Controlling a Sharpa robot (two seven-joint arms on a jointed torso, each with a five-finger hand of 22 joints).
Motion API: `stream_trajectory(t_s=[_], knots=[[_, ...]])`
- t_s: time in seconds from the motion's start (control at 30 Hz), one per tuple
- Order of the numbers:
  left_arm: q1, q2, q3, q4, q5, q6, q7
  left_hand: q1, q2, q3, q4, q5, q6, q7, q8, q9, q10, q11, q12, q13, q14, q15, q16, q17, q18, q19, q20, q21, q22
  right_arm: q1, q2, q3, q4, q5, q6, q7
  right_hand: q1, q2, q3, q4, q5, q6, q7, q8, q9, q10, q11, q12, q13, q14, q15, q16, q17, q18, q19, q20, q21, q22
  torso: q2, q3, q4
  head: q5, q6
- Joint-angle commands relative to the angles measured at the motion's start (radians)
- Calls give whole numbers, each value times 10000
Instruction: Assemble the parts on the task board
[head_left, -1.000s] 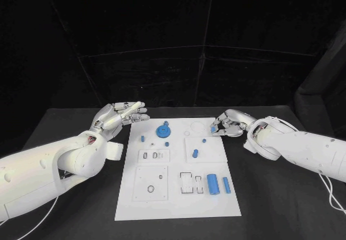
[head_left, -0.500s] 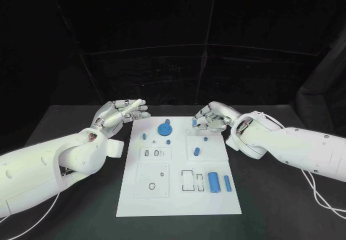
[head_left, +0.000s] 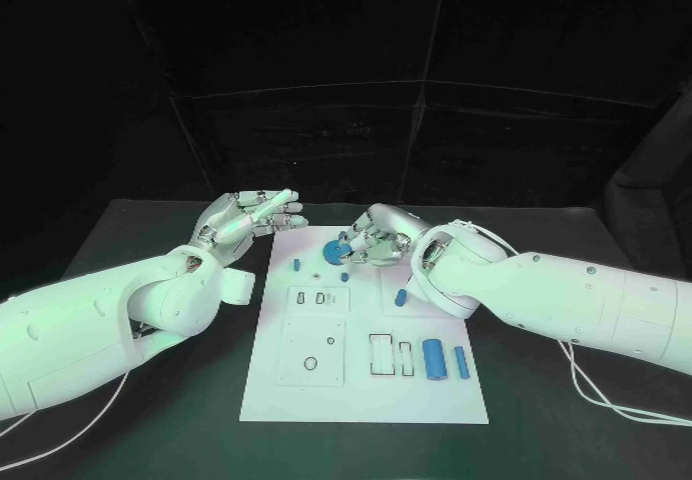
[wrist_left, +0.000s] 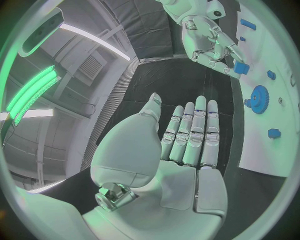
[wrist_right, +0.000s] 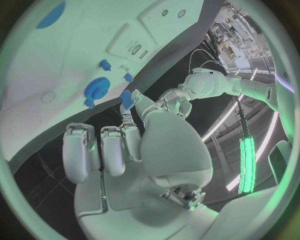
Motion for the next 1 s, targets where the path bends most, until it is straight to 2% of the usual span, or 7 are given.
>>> stream_trajectory(t_s=[0.03, 0.07, 0.13, 0.2, 0.37, 0.6, 1.0], knots=[[22, 8, 11, 13, 1, 99, 94, 13, 90, -38, -36, -12, 86, -16, -65, 4, 53, -49, -51, -13, 32, 2, -46, -16, 156, 65, -23, -42, -15, -75, 262, -18, -45, -960, 676, -545, -103, 7, 76, -3, 23, 183, -160, -55, -7, 19, 66, -53, 983, 687, 51, -56, 903, -43, -102, 8, -45, 784, 2, 12, -34, 84, -25], [23, 8, 12, 7, 1, 96, 98, 15, 91, -38, -39, -11, 87, -16, -66, 4, 53, -49, -52, -13, 31, 2, -48, -16, 156, 64, -22, -44, -16, -104, 349, -36, -65, -1089, 736, -577, -109, -1, 80, -8, 19, 184, -159, -57, -7, 16, 68, -59, 980, 687, 53, -58, 901, -42, -105, 9, -46, 780, 6, 22, -43, 94, -23], [27, 9, 12, -6, 1, 89, 105, 17, 92, -38, -40, -11, 87, -16, -66, 4, 53, -49, -52, -13, 31, 3, -49, -17, 155, 64, -22, -45, -16, -141, 465, -101, -84, -1269, 818, -636, -110, -2, 80, -8, 18, 184, -159, -57, -7, 16, 68, -59, 979, 687, 53, -58, 901, -42, -105, 9, -46, 780, 5, 18, -47, 137, -15], [31, 10, 12, -22, 1, 80, 113, 17, 92, -38, -40, -11, 87, -16, -66, 4, 53, -49, -52, -13, 31, 3, -49, -17, 155, 64, -22, -45, -16, -171, 598, -167, -115, -1438, 904, -698, -112, -5, 81, -10, 17, 186, -158, -57, -7, 13, 69, -64, 976, 686, 54, -61, 894, -41, -108, 10, -48, 775, 13, 41, -38, 160, -13], [37, 17, 12, -35, 1, 74, 113, 25, 97, -40, -49, -11, 91, -17, -68, 4, 55, -49, -54, -14, 28, 4, -55, -18, 154, 61, -22, -52, -17, -230, 813, -246, -136, -1748, 1115, -776, -128, -21, 85, -16, 11, 190, -156, -59, -6, 12, 72, -63, 978, 684, 57, -65, 886, -37, -120, 12, -55, 756, 9, 37, -28, 190, -43], [40, 33, 13, -40, 1, 89, 115, 36, 105, -42, -60, -11, 99, -21, -68, 5, 61, -51, -55, -13, 24, 6, -64, -19, 151, 52, -20, -65, -20, -314, 924, -275, -71, -1950, 1392, -849, -194, -63, 91, -15, -5, 186, -144, -74, -7, 0, 83, -83, 967, 681, 66, -73, 874, -37, -121, 21, -57, 755, 17, 51, -43, 250, -74], [40, 57, 13, -74, 1, 128, 112, 40, 110, -43, -66, -11, 103, -23, -69, 6, 65, -52, -55, -13, 24, 6, -67, -20, 151, 48, -20, -71, -22, -403, 980, -283, -83, -2329, 1890, -1019, -256, -126, 95, -28, -3, 187, -139, -89, -7, -1, 91, -79, 974, 680, 74, -79, 867, -34, -127, 29, -63, 744, 13, 47, -35, 216, -108]])
